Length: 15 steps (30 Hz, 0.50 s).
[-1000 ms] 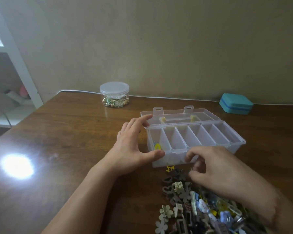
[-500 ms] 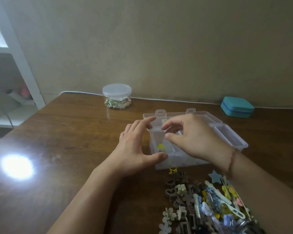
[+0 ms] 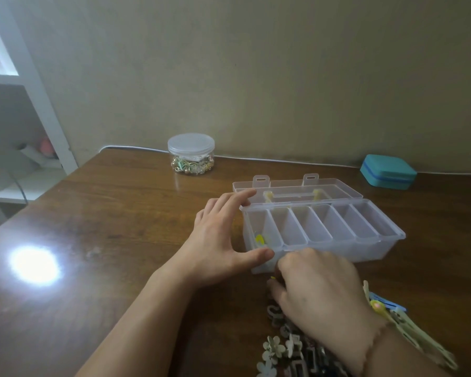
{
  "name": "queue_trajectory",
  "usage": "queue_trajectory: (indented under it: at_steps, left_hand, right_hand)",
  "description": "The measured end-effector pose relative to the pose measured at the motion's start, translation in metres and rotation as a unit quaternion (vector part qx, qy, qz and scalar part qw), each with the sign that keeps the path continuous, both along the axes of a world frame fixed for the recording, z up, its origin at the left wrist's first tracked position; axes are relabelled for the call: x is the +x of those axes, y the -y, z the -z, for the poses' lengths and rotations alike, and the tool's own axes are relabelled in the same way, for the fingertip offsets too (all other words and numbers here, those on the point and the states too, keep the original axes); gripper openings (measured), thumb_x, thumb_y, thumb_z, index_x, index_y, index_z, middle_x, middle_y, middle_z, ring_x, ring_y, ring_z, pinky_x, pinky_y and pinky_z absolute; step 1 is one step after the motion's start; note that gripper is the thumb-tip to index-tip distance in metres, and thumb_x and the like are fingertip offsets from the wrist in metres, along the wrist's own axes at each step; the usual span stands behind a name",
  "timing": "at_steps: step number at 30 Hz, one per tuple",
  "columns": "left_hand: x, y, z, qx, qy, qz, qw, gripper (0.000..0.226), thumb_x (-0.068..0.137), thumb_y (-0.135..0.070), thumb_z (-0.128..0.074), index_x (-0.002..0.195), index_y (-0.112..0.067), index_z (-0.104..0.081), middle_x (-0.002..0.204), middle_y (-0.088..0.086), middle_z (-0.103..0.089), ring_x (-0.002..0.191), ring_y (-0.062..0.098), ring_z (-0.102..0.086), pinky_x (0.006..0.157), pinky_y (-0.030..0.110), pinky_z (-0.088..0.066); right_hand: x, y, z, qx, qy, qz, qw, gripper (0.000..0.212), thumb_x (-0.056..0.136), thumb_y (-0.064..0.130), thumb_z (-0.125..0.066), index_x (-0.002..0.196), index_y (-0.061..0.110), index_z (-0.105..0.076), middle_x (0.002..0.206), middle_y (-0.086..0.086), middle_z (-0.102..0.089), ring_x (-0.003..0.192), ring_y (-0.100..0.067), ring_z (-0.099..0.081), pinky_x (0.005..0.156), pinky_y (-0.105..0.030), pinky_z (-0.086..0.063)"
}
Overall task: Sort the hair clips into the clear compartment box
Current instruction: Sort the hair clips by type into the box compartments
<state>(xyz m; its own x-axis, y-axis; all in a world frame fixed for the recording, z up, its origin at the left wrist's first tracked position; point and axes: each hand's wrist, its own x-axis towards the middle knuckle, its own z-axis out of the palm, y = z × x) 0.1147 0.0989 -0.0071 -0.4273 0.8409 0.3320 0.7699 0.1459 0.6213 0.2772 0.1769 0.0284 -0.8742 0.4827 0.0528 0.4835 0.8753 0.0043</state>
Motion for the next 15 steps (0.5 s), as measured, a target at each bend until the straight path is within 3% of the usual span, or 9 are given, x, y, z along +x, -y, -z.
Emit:
queue_trajectory:
  at_steps: [4, 10, 15]
  left_hand:
    - [0.000, 0.001, -0.002, 0.002, 0.002, 0.001, 1.000, 0.088, 0.065, -0.070, -0.063, 0.142, -0.049, -0.025, 0.127, -0.023, -0.042, 0.121, 0.005, -0.037, 0.108, 0.047, -0.034]
    - [-0.003, 0.005, -0.005, -0.013, 0.000, 0.006, 1.000, 0.088, 0.065, -0.069, -0.064, 0.141, -0.048, -0.025, 0.126, -0.023, -0.041, 0.118, 0.006, -0.036, 0.107, 0.047, -0.034]
    - [-0.003, 0.003, -0.004, -0.010, 0.007, 0.012, 1.000, 0.089, 0.064, -0.070, -0.064, 0.141, -0.048, -0.026, 0.125, -0.022, -0.041, 0.117, 0.007, -0.038, 0.105, 0.047, -0.037]
  right_hand:
    - [0.004, -0.003, -0.005, -0.003, 0.018, -0.014, 1.000, 0.018, 0.092, 0.040, -0.051, 0.103, 0.028, -0.059, 0.098, 0.003, -0.062, 0.094, -0.022, -0.061, 0.064, -0.032, -0.038]
    - [0.012, -0.004, -0.010, 0.025, 0.044, -0.072, 0.996, 0.021, 0.090, 0.046, -0.053, 0.097, 0.026, -0.057, 0.101, 0.002, -0.060, 0.096, -0.026, -0.060, 0.068, -0.034, -0.038]
    - [0.016, -0.010, -0.007, 0.032, -0.011, -0.115, 0.993, 0.029, 0.091, 0.044, -0.043, 0.096, 0.022, -0.061, 0.095, 0.003, -0.063, 0.090, -0.021, -0.060, 0.069, -0.032, -0.043]
